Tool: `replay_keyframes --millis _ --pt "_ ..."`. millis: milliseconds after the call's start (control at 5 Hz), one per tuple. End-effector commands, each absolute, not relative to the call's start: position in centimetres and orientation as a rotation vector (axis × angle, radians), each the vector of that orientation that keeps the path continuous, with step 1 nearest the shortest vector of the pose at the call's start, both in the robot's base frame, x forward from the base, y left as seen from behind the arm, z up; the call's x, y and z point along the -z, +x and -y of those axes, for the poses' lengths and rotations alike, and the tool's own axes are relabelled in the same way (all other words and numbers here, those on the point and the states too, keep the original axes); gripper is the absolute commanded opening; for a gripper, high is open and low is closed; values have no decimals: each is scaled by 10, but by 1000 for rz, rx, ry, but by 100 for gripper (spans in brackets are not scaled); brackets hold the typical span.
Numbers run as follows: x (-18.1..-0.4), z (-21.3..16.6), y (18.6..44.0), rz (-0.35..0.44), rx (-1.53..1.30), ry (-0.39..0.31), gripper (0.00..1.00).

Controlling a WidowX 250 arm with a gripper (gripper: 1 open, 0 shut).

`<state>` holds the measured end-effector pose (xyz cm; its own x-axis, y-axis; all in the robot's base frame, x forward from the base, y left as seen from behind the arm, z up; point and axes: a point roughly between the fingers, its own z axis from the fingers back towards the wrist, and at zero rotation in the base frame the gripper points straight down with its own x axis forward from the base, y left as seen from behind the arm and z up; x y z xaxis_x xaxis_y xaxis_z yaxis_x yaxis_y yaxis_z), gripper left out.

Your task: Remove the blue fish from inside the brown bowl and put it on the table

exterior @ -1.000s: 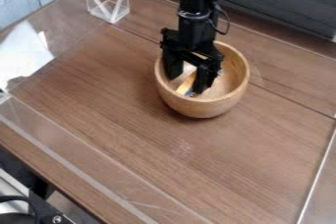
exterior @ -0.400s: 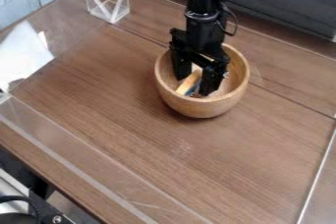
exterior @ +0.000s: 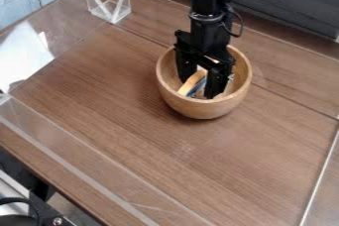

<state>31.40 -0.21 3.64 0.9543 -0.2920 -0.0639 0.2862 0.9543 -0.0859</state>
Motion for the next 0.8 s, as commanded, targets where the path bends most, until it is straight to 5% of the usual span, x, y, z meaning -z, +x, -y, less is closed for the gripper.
replay_keyframes --millis 0,600 --pt "-69 0 316 9 285 -76 100" --pt "-97 -11 314 21 244 -66 100"
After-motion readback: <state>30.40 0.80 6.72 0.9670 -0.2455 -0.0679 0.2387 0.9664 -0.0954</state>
